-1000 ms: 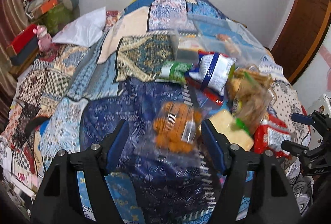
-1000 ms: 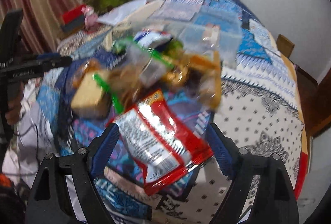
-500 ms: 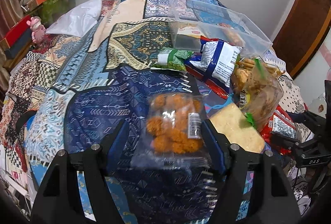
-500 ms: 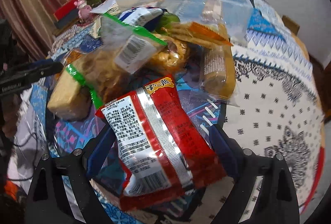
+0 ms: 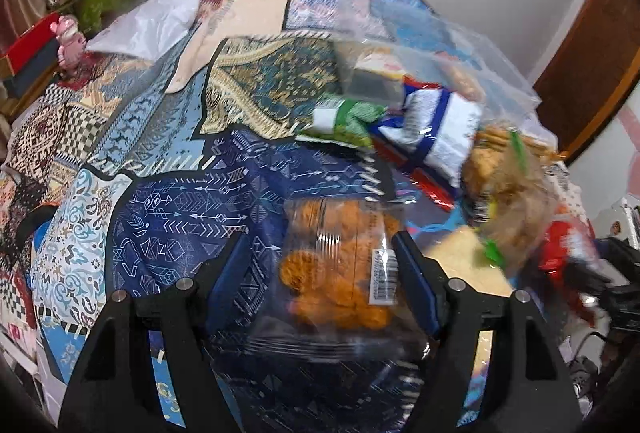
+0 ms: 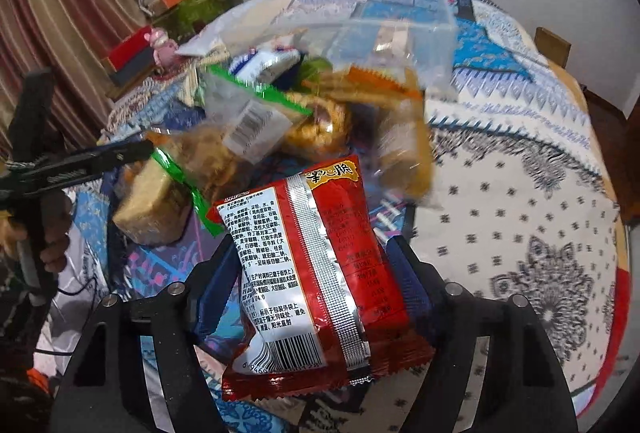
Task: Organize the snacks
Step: 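Grasp the orange cookie bag with the left tool while the right tool grasps the red snack bag, then place the cookie bag into the box with left tool while right drops red bag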
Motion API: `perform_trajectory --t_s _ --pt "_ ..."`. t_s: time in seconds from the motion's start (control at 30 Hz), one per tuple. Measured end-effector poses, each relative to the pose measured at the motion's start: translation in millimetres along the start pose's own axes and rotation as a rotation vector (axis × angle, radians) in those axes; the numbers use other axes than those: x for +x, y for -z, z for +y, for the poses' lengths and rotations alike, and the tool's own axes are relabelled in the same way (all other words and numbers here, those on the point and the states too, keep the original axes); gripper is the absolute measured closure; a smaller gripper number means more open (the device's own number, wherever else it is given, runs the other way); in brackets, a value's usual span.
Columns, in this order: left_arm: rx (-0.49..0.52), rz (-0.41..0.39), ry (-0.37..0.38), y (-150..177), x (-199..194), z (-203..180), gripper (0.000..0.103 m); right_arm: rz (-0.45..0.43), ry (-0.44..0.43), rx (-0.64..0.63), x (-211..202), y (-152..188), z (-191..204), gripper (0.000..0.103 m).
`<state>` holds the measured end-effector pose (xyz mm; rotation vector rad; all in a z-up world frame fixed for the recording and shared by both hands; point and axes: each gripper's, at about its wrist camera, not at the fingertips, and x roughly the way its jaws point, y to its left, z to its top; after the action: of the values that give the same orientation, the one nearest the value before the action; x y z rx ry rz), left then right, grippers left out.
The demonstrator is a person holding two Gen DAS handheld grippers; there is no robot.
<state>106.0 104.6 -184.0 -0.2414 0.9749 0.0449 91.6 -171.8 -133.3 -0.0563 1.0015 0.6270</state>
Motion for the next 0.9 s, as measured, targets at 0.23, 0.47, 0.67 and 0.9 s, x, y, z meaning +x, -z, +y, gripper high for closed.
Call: perform_trajectory --t_s 0.23,0.47,0.67,0.9 --pt "-0.004 -0.006 -0.005 -1.2 9.0 -0.6 0.046 -0.092 0.009 0.028 -29.7 -11.5 -8.2 0.032" --pt "0.012 -0.084 -0.019 -12.7 -21.6 -1.2 0.048 -0.172 0.024 0.054 -47.9 -31.3 -15.9 0.032" --pt "0.03 -0.188 0.004 -42.3 -55.1 -10.9 0.048 -0.247 0.041 0.063 -57.4 -57.4 -23.2 0.032" --pt "0.061 -0.276 0.054 -87.1 -70.4 -35.6 0.048 -0.312 0.046 0.078 -54.3 -98.3 -32.0 0.032"
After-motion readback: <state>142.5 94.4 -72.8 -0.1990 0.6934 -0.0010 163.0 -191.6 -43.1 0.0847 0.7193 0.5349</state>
